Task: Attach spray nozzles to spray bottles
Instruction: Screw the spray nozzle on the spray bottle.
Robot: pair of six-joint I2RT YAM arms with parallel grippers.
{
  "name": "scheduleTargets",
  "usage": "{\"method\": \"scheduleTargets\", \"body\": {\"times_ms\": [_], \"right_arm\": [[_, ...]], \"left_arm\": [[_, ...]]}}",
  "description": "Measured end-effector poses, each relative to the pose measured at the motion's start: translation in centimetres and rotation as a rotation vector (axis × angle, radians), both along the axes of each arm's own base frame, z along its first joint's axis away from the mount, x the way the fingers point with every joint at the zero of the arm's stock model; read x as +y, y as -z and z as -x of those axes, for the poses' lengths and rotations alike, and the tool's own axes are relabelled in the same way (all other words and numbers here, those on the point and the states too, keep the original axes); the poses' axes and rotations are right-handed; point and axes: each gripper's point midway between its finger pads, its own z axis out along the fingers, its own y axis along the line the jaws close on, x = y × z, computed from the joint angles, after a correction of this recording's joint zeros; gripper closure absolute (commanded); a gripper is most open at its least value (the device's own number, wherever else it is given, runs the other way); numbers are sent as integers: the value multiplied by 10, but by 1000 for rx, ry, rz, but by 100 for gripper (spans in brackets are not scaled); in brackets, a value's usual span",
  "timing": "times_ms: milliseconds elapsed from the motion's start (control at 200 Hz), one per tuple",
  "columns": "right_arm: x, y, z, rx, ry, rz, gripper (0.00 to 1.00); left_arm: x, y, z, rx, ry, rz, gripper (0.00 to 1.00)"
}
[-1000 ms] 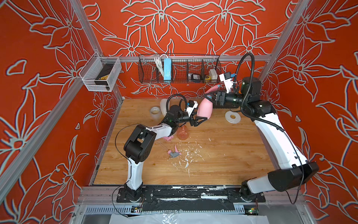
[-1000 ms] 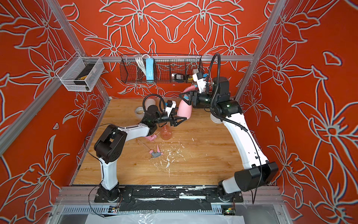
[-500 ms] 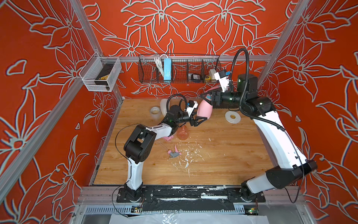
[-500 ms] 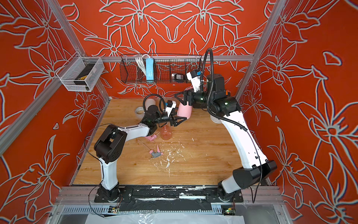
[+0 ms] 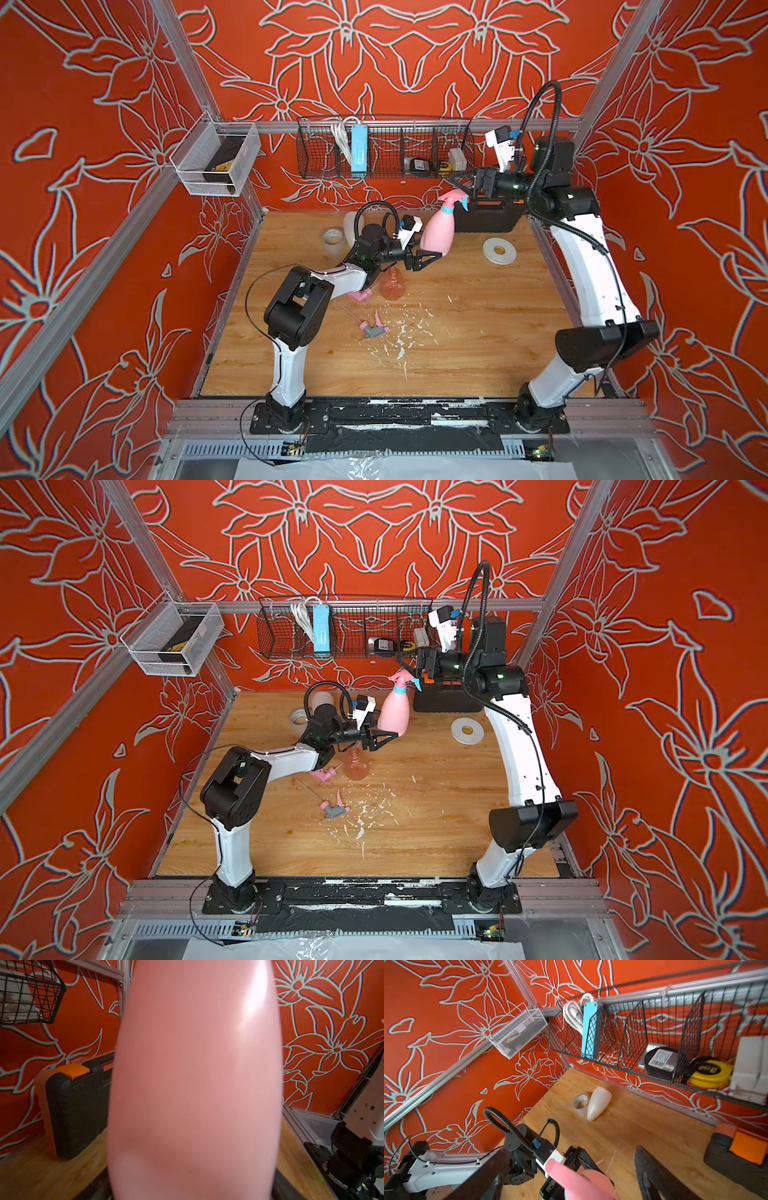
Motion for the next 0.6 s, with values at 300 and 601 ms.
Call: {"method": "scheduleTargets", "body": {"times_ms": [300, 601], "right_arm": [[6, 37, 12, 109, -51, -33, 14], [7, 22, 48, 54, -62, -65, 19]], "left_arm": [[4, -2, -3, 0, -11, 3, 64], [5, -2, -6, 1, -26, 4, 64]]}}
